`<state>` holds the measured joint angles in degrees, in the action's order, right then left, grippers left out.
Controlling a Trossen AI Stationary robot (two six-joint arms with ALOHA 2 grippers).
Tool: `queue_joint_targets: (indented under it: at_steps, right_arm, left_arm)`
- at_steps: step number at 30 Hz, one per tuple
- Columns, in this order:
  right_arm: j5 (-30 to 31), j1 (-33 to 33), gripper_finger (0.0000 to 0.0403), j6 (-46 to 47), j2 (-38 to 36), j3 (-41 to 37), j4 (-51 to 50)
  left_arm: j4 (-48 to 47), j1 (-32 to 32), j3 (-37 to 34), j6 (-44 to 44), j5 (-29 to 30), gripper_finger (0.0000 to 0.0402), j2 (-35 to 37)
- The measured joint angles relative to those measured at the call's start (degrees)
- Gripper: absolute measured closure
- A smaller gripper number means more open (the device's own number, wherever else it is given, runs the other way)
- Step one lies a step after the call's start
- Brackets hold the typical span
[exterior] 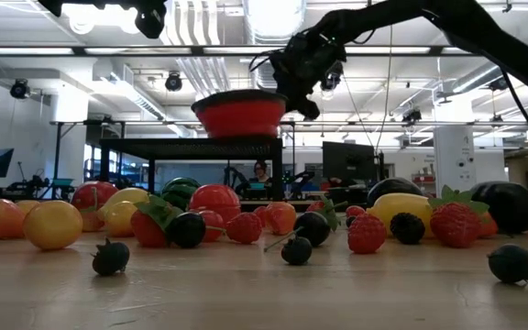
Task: Pick & Place Fruit
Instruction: Put the red gray strainer bowl on the shelf, then put the green watermelon into the red gray strainer bowl on the shelf
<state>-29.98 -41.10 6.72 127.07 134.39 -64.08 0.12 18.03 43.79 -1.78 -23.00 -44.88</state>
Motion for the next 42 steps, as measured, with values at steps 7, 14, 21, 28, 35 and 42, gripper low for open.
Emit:
queue_joint_targets:
  at_steps: [7, 14, 21, 28, 35, 42]
  right_arm:
    - [-0.02, -0.17, 0.0247, -0.93, 0.22, 0.02, 1.46]
    - [-0.04, -0.48, 0.0194, -3.56, -2.63, 0.11, 2.56]
    - [0.48, -0.61, 0.0165, -7.33, -5.25, 0.11, 1.07]
    - [0.89, 0.33, 0.0169, -15.02, -10.41, 0.11, -8.18]
    - [1.68, 3.46, 0.02, -18.25, -15.89, 0.07, -13.82]
    - [1.67, 7.79, 0.023, -19.78, -21.49, -0.92, -19.22]
  left_arm:
    - [0.0, -0.01, 0.0, 0.0, 0.0, 0.039, 0.0]
    - [0.01, -0.01, 0.0, 0.0, 0.0, 0.039, 0.0]
    - [0.02, 0.0, 0.0, -0.22, 0.0, 0.039, 0.0]
    - [0.0, 0.0, 0.0, -1.88, -0.02, 0.039, 0.0]
    - [-0.21, 0.01, 0.0, -1.33, 0.62, 0.0386, 0.01]
    - [-4.11, -0.03, 0.09, -0.72, 0.52, 0.03, 0.19]
